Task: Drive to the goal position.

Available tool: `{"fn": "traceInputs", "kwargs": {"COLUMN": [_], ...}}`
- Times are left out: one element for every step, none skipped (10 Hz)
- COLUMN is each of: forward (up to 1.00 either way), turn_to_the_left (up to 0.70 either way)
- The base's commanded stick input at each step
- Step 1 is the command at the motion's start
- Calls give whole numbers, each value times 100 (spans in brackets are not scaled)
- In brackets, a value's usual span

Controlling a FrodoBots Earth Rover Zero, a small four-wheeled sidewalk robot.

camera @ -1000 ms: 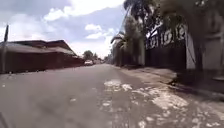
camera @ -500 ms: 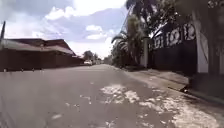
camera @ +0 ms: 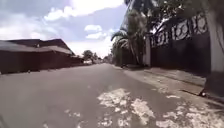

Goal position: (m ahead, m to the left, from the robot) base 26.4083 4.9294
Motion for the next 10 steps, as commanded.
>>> {"fn": "traceInputs", "kwargs": {"forward": [100,100,100,100,100,100,100,100,100,100], "turn_to_the_left": [0,0,0,0,0,0,0,0,0,0]}}
